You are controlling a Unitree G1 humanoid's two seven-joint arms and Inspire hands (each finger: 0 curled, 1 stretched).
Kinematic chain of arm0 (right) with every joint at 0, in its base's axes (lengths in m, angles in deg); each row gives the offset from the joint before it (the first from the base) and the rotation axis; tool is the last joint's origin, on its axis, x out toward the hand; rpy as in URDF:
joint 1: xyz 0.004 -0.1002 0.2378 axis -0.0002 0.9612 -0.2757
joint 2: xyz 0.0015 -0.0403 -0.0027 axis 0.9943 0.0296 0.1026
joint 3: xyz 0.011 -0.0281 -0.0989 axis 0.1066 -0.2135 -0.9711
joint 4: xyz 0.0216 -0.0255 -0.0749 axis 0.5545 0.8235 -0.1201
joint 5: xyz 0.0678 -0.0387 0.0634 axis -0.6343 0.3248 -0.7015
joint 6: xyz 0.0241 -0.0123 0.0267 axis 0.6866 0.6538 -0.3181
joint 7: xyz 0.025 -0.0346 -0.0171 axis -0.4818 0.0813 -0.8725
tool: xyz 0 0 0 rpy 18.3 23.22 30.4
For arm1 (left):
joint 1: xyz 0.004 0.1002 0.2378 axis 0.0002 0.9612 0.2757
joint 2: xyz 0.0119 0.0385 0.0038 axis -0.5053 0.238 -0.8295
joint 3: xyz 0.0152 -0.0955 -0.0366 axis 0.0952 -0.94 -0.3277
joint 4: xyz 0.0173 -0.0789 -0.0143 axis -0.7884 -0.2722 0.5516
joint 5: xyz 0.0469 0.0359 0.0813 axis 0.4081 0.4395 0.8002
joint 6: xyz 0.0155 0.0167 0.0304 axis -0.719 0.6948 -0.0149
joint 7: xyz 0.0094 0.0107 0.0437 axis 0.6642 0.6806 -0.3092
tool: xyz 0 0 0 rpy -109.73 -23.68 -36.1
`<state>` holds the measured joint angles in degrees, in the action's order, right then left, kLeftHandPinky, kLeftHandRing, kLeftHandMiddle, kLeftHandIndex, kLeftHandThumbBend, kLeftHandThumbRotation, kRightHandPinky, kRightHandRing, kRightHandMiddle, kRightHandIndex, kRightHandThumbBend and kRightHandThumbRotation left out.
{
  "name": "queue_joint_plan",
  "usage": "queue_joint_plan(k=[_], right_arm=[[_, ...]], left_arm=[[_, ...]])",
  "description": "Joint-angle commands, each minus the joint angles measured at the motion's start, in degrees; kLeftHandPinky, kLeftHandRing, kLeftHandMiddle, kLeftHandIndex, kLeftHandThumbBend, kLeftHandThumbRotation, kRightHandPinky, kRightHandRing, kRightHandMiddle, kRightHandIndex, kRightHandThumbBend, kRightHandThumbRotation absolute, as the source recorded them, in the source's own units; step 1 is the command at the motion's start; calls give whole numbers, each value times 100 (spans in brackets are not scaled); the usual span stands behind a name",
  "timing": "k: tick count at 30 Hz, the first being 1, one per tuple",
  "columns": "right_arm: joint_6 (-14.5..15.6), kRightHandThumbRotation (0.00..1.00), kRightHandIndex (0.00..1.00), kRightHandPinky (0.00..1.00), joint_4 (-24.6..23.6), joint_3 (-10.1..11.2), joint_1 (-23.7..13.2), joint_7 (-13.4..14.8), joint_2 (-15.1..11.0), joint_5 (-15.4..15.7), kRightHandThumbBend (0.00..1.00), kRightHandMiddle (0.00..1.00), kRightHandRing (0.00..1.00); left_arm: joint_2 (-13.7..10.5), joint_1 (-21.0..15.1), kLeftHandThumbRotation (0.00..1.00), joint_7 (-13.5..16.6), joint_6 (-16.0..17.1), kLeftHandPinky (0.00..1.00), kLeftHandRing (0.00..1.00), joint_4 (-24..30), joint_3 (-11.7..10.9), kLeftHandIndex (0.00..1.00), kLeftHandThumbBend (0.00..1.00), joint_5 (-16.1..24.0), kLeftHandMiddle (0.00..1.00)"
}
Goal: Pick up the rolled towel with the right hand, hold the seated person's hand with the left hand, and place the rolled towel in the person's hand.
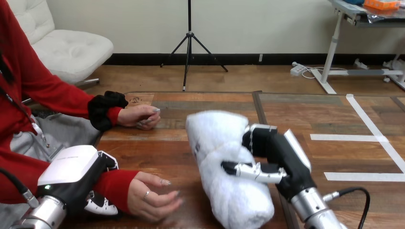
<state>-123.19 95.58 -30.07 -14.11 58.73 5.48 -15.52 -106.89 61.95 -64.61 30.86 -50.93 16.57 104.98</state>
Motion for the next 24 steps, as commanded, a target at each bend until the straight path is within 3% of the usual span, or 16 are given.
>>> queue_joint_plan(k=[1,18,24], right_arm=[[-347,0,41,27,390,-57,-1326,572,-170,340,73,43,33],[-201,0,42,28,790,-449,-1626,1561,-281,1274,74,43,34],[-68,0,41,29,898,-525,-1727,1746,-259,1475,75,43,34]], left_arm=[[216,-368,0,-83,68,29,30,1576,-342,36,87,-329,35],[313,-225,0,-346,-19,26,30,2144,-524,35,88,-517,35],[358,-214,0,-456,-115,26,29,2314,-552,34,88,-521,34]])
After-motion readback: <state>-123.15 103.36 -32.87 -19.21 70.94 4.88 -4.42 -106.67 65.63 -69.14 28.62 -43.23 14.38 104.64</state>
